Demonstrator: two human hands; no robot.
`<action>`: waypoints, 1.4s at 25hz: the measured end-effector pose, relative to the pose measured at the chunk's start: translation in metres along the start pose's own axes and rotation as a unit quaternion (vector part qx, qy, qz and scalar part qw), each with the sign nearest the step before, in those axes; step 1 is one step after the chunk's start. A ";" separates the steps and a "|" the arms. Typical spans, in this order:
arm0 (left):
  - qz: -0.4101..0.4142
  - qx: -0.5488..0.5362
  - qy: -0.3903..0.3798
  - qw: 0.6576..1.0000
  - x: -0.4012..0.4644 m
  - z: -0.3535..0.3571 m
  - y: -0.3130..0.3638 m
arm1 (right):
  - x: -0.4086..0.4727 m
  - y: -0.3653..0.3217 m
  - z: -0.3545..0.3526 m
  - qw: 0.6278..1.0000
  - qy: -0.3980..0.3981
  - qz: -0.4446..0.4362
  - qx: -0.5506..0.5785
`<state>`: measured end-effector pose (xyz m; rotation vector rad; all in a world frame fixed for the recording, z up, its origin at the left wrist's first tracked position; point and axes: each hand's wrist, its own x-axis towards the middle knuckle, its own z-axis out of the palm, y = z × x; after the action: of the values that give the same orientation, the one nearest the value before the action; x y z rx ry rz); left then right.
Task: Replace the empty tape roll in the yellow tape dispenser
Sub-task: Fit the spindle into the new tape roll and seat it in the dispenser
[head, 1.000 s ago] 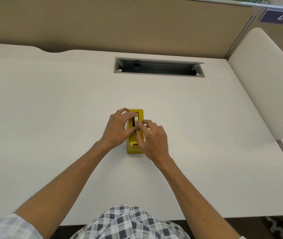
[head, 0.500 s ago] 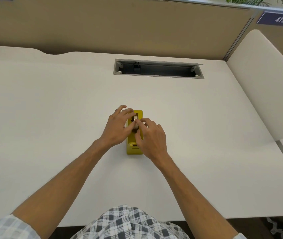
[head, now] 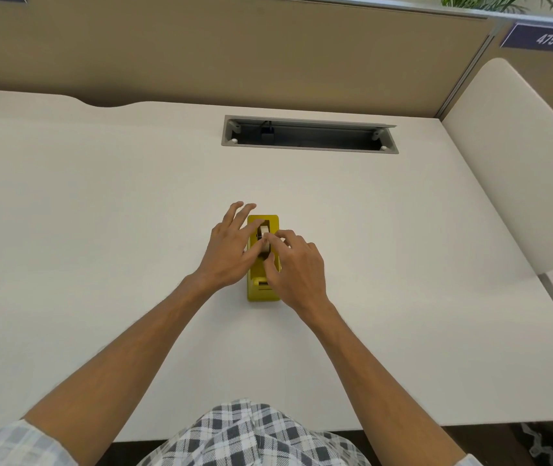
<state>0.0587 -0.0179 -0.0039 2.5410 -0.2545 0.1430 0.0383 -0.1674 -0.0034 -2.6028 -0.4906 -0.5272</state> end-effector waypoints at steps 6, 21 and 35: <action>0.019 -0.037 0.033 0.999 -0.004 0.001 0.002 | 0.001 0.000 -0.001 1.000 -0.006 0.003 -0.003; 0.003 -0.038 -0.001 0.999 -0.003 0.008 -0.004 | 0.001 0.000 -0.004 1.000 -0.017 0.004 -0.004; 0.015 -0.096 0.031 0.995 -0.003 0.009 -0.006 | 0.000 -0.001 -0.004 1.000 -0.020 0.008 -0.004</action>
<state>0.0575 -0.0174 -0.0151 2.3380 -0.2700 0.1991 0.0370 -0.1685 0.0000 -2.6271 -0.4810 -0.4742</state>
